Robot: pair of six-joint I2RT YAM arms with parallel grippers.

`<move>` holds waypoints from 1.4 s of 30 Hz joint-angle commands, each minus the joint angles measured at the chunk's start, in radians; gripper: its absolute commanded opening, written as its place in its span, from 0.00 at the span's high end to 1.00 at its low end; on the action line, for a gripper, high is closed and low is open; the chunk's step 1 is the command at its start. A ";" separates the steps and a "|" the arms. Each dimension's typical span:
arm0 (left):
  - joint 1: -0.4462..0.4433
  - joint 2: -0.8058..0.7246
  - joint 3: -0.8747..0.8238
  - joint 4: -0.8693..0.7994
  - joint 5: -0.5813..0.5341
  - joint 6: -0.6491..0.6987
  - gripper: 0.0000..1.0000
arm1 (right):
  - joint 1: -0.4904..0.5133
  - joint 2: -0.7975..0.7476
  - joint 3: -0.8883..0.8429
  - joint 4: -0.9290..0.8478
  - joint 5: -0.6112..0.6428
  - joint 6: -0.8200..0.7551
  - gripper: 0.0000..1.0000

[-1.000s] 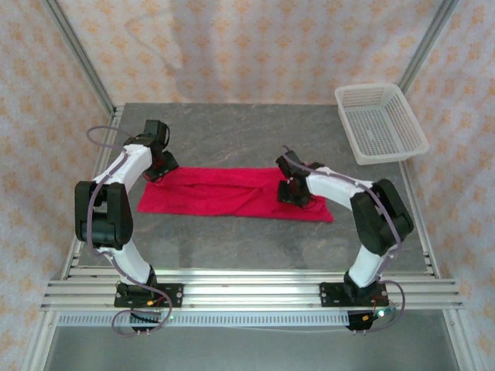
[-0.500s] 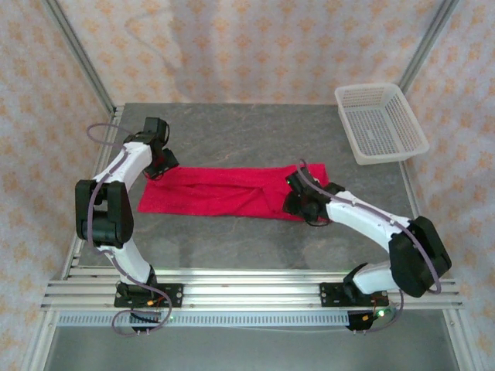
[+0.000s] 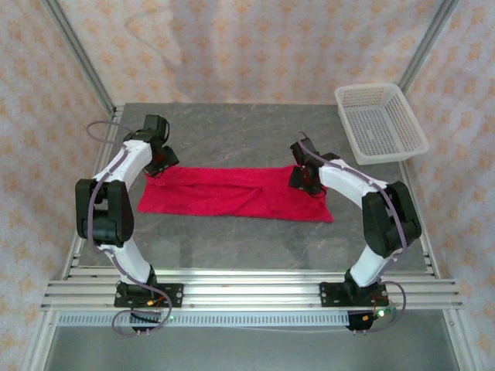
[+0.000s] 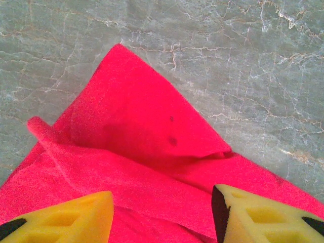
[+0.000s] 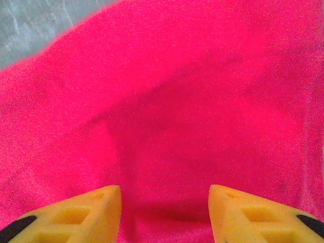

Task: Fold the inside-out t-shirt
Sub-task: Smooth out the T-shirt at the center of the table, then move the T-shirt to the center of the table.

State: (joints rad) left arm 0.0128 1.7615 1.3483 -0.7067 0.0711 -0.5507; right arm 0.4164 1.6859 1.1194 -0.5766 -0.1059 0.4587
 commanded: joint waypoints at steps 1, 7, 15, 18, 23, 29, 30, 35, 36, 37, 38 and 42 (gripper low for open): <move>0.007 0.025 0.039 -0.039 0.002 0.011 0.45 | 0.029 -0.054 -0.066 -0.042 -0.030 -0.018 0.50; 0.012 0.032 0.067 -0.050 0.010 0.011 0.45 | 0.065 -0.220 -0.247 -0.006 -0.042 0.055 0.48; 0.005 -0.012 0.054 -0.030 0.073 -0.007 0.45 | 0.065 -0.294 -0.156 -0.055 0.014 0.062 0.47; -0.013 -0.024 0.004 0.053 0.176 -0.042 0.45 | 0.054 -0.268 -0.106 0.035 0.053 0.093 0.43; -0.015 0.051 -0.021 0.105 0.277 -0.055 0.45 | -0.028 -0.080 0.006 0.137 -0.025 0.154 0.43; 0.079 0.093 -0.060 0.110 0.218 -0.041 0.45 | -0.065 0.131 0.094 0.113 -0.019 0.143 0.43; 0.098 0.095 -0.066 0.114 0.215 -0.041 0.45 | -0.069 0.156 0.100 0.113 -0.005 0.140 0.43; 0.128 -0.014 -0.103 0.104 0.168 -0.029 0.42 | -0.083 0.294 0.187 0.087 0.011 0.081 0.43; 0.127 -0.048 -0.106 0.086 0.137 -0.021 0.40 | -0.083 0.303 0.204 0.083 0.000 0.068 0.43; 0.127 -0.077 -0.110 0.059 0.094 -0.015 0.38 | -0.082 0.308 0.220 0.083 -0.022 0.050 0.43; 0.127 -0.102 -0.116 0.039 0.055 -0.008 0.37 | -0.083 0.308 0.236 0.086 -0.044 0.030 0.43; 0.134 -0.148 -0.164 0.039 0.019 -0.008 0.33 | -0.081 0.303 0.324 0.029 -0.063 -0.028 0.43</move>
State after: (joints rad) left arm 0.1440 1.6485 1.2160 -0.6357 0.1749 -0.5743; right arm 0.3389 1.9869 1.3769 -0.4931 -0.1539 0.4961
